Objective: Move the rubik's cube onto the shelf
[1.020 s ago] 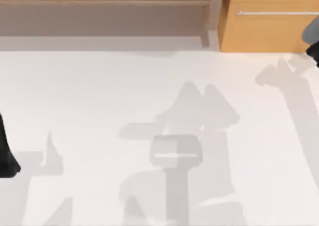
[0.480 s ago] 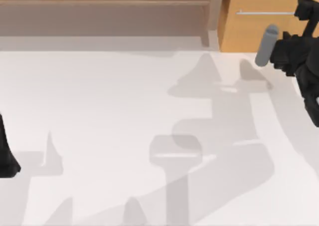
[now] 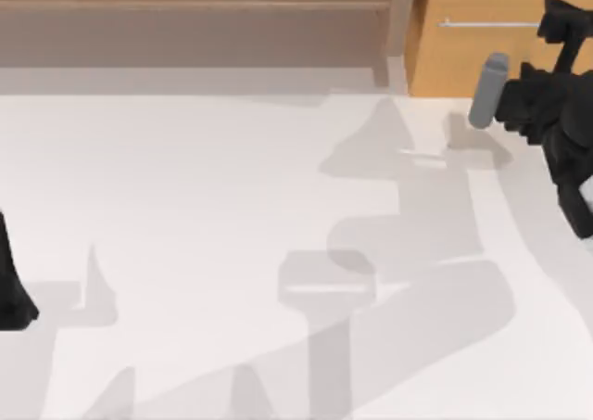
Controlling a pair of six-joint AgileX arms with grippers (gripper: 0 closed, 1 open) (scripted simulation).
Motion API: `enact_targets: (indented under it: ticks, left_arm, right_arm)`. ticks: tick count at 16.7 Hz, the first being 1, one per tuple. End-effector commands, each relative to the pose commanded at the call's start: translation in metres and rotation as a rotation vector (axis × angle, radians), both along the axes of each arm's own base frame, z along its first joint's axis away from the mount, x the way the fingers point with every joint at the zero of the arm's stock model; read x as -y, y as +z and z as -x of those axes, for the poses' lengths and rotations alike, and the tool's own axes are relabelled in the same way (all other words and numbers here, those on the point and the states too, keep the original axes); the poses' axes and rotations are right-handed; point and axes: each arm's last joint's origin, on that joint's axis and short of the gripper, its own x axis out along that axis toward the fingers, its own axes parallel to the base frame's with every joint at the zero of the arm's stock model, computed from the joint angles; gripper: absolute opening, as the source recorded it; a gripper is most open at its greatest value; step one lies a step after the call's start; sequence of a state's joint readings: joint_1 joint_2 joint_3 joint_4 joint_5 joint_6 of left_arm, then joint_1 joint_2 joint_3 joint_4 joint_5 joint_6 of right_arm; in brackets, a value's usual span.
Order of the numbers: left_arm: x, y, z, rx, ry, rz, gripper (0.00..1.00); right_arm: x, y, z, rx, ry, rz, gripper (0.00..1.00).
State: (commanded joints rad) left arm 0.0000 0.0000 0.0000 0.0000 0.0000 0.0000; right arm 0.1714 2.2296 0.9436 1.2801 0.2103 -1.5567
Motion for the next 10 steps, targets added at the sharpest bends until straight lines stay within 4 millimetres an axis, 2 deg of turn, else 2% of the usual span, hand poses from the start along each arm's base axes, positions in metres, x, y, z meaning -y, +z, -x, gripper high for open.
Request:
enact_targets:
  ticks: [6,10]
  left_arm:
    - [0.0,0.0,0.0,0.0,0.0,0.0,1.0]
    - [0.0,0.0,0.0,0.0,0.0,0.0,1.0]
  right_arm:
    - [-0.002,0.0,-0.023,0.003,0.003,0.001,1.0]
    - [-0.002,0.0,-0.025,0.003,0.003,0.001,1.0]
